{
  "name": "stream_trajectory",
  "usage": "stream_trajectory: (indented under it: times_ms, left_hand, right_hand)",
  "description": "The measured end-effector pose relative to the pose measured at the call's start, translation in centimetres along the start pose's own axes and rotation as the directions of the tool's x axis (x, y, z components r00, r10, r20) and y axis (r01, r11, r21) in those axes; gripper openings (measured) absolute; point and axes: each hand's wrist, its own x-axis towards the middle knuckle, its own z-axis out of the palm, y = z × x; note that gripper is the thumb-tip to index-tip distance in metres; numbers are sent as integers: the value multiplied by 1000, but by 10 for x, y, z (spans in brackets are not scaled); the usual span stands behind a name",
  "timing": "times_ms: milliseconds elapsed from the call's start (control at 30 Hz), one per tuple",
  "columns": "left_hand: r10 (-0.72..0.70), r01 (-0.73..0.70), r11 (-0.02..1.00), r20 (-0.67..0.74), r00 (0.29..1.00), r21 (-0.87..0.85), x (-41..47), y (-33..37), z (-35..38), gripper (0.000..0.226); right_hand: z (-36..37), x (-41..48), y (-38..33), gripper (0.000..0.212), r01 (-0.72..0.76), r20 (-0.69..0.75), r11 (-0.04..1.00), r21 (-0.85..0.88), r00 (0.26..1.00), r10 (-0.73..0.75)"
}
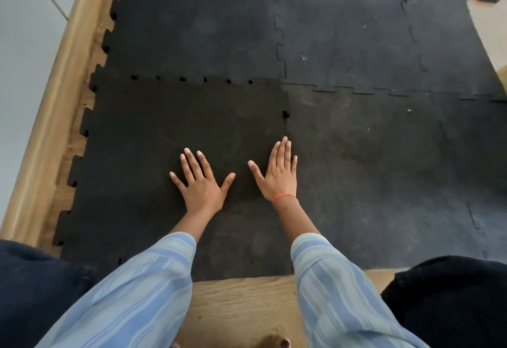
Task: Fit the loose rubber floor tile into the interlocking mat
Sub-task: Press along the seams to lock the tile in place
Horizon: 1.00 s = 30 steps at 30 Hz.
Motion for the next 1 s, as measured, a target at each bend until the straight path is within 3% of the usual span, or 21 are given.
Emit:
stream_trajectory:
  times_ms: [133,300,433,533,700,1000]
  left_hand:
    - [96,-98,995,73,993,34,26,0,-13,101]
    - [119,-136,989,230,966,62,43,4,-34,108]
    - [158,-188,980,311,937,70,57,4,-50,119]
    - [176,-220,972,359,917,86,71,6,-63,129]
    - [187,-256,959,415,890,118,86,10,-84,138]
    - [189,-288,942,434,881,173,103,4,-98,144]
  right_hand:
    - [0,7,-6,101,-43,58,998,-52,997,46]
    - [-6,13,-8,106,-63,113,995,-74,991,71]
    - [-6,14,-8,106,-91,76,995,-36,993,94]
    - [-8,19,-7,117,-82,94,994,-71,992,89]
    - [-19,22,-5,124,-67,193,995,-75,978,80]
    - [-27,34,-4,125,-75,213,994,-84,973,91]
